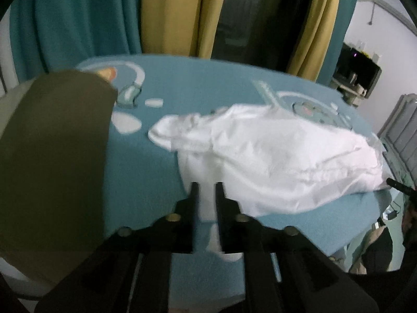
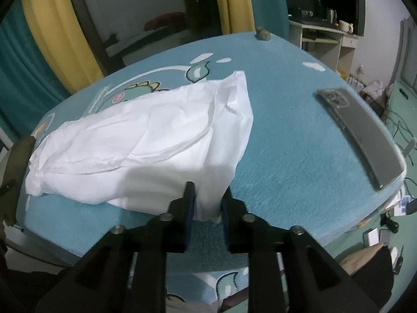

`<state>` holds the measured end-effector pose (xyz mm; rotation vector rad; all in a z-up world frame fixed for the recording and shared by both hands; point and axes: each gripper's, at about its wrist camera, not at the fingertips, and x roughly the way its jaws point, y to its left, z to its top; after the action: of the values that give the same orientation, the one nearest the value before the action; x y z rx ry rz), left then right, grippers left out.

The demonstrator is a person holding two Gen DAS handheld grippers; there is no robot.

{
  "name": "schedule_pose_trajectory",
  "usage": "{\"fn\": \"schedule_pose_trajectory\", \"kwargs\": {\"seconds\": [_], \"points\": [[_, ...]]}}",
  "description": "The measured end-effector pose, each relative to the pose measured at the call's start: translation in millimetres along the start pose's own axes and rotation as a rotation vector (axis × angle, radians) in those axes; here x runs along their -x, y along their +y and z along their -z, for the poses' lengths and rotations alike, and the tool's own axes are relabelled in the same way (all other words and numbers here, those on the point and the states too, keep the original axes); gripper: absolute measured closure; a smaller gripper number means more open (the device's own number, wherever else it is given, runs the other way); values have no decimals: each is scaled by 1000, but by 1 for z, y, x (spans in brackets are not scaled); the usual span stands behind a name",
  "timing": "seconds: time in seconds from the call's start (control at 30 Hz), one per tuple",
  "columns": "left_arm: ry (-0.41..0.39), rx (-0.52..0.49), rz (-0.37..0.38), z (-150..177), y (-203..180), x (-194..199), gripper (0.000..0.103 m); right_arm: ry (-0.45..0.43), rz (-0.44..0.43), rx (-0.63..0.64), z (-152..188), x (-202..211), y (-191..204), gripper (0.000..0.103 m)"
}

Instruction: Fold large clothes

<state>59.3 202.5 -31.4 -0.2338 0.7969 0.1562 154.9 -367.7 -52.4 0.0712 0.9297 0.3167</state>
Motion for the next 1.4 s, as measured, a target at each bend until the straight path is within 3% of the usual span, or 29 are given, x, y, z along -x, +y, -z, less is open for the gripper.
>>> {"fn": "schedule_pose_trajectory", "kwargs": {"seconds": [0.07,0.13,0.3,0.47,0.63,0.77,0.87,1.2,1.23,1.27,1.3,1.33,1.4], "points": [[-29,-19,25,-5,-11,3,69,-35,19,-1,-1,8,-1,54],[-27,-39,57,-8,-22,0,69,-72,19,-18,-2,14,-2,40],[-3,-121,138,-12,-60,-16,69,-136,-30,32,-6,20,26,40],[28,-199,188,-11,-90,-34,69,-113,-124,216,5,1,92,40],[78,-271,268,-7,-117,-50,69,-73,-181,297,11,-17,135,40],[103,-355,240,0,-135,-61,68,-88,-159,365,12,-15,148,40],[106,-411,227,6,-144,-63,60,-75,-150,410,11,-18,153,40],[130,-451,214,0,-149,-80,59,-114,-106,463,1,-25,161,40],[137,-447,228,-2,-148,-82,59,-105,-118,463,-1,-28,161,40],[142,-441,236,-4,-146,-84,60,-93,-133,453,-3,-31,160,47],[143,-436,236,-5,-146,-86,65,-84,-143,443,-5,-33,159,59],[141,-429,232,-8,-145,-87,77,-70,-146,434,-8,-37,158,80],[137,-419,236,-13,-145,-86,84,-69,-154,434,-13,-39,159,91]]}}
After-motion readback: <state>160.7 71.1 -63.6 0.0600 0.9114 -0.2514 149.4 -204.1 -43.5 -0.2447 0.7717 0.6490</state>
